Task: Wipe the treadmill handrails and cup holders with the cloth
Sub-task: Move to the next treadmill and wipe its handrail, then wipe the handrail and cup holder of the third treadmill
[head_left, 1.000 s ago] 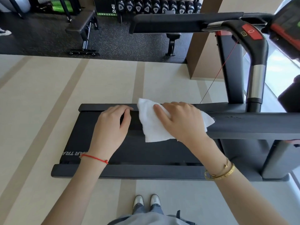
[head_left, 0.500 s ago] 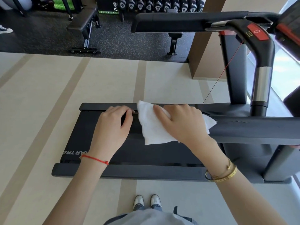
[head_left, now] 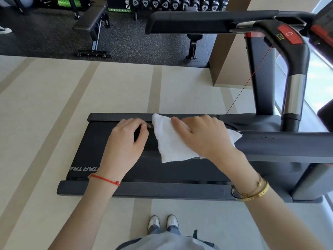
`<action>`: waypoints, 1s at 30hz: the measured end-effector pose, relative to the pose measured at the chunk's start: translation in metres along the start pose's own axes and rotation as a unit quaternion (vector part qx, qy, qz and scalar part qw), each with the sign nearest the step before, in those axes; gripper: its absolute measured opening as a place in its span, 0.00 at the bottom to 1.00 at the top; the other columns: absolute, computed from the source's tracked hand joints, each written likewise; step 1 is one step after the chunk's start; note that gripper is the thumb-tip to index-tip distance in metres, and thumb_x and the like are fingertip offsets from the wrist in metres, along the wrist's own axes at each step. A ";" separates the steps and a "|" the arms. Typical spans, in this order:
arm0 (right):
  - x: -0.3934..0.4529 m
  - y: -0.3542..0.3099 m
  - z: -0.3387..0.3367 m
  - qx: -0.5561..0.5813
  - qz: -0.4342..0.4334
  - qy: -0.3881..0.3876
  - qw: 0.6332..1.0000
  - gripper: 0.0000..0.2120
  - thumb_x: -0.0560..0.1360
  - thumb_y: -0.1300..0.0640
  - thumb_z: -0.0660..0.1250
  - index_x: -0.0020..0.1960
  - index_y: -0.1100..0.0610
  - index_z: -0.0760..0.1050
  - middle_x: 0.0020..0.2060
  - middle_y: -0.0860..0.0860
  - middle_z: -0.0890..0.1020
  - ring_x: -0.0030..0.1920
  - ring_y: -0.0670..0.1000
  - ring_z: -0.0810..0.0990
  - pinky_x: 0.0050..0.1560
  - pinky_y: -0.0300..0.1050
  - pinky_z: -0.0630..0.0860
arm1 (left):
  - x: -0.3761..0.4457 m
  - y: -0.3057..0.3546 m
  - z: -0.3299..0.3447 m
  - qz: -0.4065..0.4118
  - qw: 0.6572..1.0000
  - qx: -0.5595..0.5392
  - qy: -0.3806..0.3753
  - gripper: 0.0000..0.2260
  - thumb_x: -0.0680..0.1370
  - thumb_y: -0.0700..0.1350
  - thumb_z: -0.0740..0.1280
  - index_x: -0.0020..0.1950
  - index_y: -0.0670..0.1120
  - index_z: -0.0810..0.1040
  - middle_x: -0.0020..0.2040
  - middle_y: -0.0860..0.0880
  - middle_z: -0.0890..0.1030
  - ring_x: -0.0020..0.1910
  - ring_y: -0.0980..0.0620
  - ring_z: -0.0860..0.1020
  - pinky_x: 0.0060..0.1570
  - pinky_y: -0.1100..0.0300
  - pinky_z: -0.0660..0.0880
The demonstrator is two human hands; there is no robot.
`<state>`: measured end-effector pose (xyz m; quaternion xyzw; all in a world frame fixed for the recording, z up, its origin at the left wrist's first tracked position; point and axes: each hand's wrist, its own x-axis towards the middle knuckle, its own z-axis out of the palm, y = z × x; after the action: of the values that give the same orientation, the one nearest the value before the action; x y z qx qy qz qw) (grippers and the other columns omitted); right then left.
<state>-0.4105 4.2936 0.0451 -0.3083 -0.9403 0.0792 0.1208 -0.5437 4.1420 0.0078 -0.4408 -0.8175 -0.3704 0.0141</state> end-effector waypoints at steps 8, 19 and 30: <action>0.010 0.017 -0.004 -0.003 0.039 -0.055 0.998 0.28 0.78 0.37 0.51 0.29 0.58 0.63 0.23 0.51 0.67 0.26 0.51 0.67 0.29 0.41 0.61 | 0.010 -0.001 0.001 -0.010 1.000 -0.007 -0.022 0.10 0.80 0.44 0.60 0.45 0.49 0.80 0.41 0.56 0.80 0.43 0.54 0.76 0.42 0.60 0.73; -0.017 0.018 -0.005 0.020 -0.093 0.021 0.995 0.25 0.76 0.32 0.50 0.58 0.47 0.73 0.48 0.42 0.78 0.49 0.47 0.76 0.40 0.41 0.67 | 0.008 -0.003 0.004 -0.023 0.999 0.006 -0.043 0.17 0.80 0.50 0.54 0.44 0.46 0.79 0.38 0.51 0.79 0.37 0.50 0.77 0.36 0.49 0.75; -0.020 -0.002 0.012 -0.041 -0.138 0.056 0.988 0.27 0.78 0.33 0.52 0.54 0.52 0.79 0.37 0.48 0.79 0.38 0.54 0.76 0.45 0.49 0.72 | 0.007 -0.006 0.006 -0.019 0.999 0.006 -0.041 0.14 0.80 0.44 0.54 0.41 0.44 0.76 0.36 0.52 0.76 0.37 0.51 0.73 0.35 0.57 0.67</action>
<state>-0.3993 4.2792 0.0307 -0.1842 -0.9679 0.0058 0.1708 -0.5511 4.1486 0.0021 -0.4401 -0.8276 -0.3475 -0.0240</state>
